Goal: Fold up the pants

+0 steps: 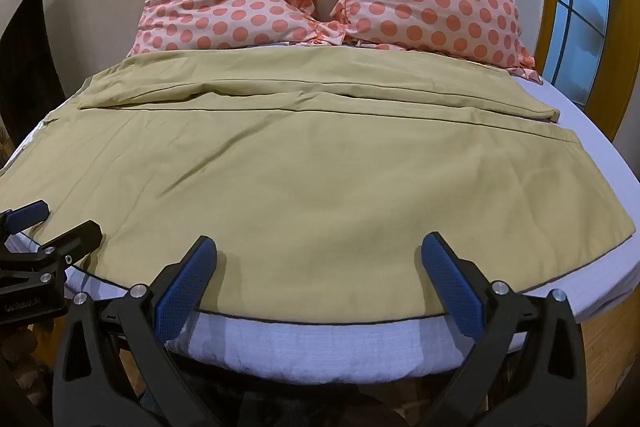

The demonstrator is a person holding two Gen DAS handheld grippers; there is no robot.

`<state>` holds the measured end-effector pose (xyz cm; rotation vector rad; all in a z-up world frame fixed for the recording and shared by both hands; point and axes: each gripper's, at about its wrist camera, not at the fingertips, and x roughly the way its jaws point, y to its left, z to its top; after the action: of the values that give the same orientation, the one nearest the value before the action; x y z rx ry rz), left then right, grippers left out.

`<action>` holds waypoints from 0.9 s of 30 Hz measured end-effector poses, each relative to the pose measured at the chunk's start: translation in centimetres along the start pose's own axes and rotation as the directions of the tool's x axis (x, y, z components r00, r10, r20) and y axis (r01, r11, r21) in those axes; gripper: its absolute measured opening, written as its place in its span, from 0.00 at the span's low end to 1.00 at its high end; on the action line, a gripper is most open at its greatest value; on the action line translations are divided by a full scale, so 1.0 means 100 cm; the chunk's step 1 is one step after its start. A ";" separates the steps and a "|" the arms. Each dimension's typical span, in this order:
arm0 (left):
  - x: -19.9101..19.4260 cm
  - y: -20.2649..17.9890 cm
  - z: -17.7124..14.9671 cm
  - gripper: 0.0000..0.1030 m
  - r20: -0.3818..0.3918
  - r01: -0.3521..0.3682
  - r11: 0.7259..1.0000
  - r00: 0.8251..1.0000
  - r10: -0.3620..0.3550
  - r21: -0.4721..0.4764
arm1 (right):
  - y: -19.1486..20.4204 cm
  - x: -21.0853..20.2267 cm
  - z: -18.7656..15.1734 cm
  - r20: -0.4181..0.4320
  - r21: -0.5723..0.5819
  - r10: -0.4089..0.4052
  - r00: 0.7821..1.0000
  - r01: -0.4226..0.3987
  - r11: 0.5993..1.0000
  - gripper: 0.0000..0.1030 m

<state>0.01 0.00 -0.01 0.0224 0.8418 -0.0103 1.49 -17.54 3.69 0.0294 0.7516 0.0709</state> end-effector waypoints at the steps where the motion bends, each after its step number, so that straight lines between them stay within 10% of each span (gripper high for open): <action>1: 0.000 0.000 0.000 0.98 0.000 0.000 1.000 1.000 0.000 0.000 | 0.000 0.000 0.000 0.001 0.000 0.000 1.000 0.000 1.000 0.99; 27: 0.000 0.000 0.000 0.98 0.007 -0.001 1.000 1.000 0.001 0.001 | -0.001 0.000 0.000 0.002 0.000 0.000 1.000 0.000 1.000 0.99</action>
<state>-0.01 0.00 0.01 0.0238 0.8350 -0.0095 1.49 -17.62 3.70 0.0290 0.7496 0.0707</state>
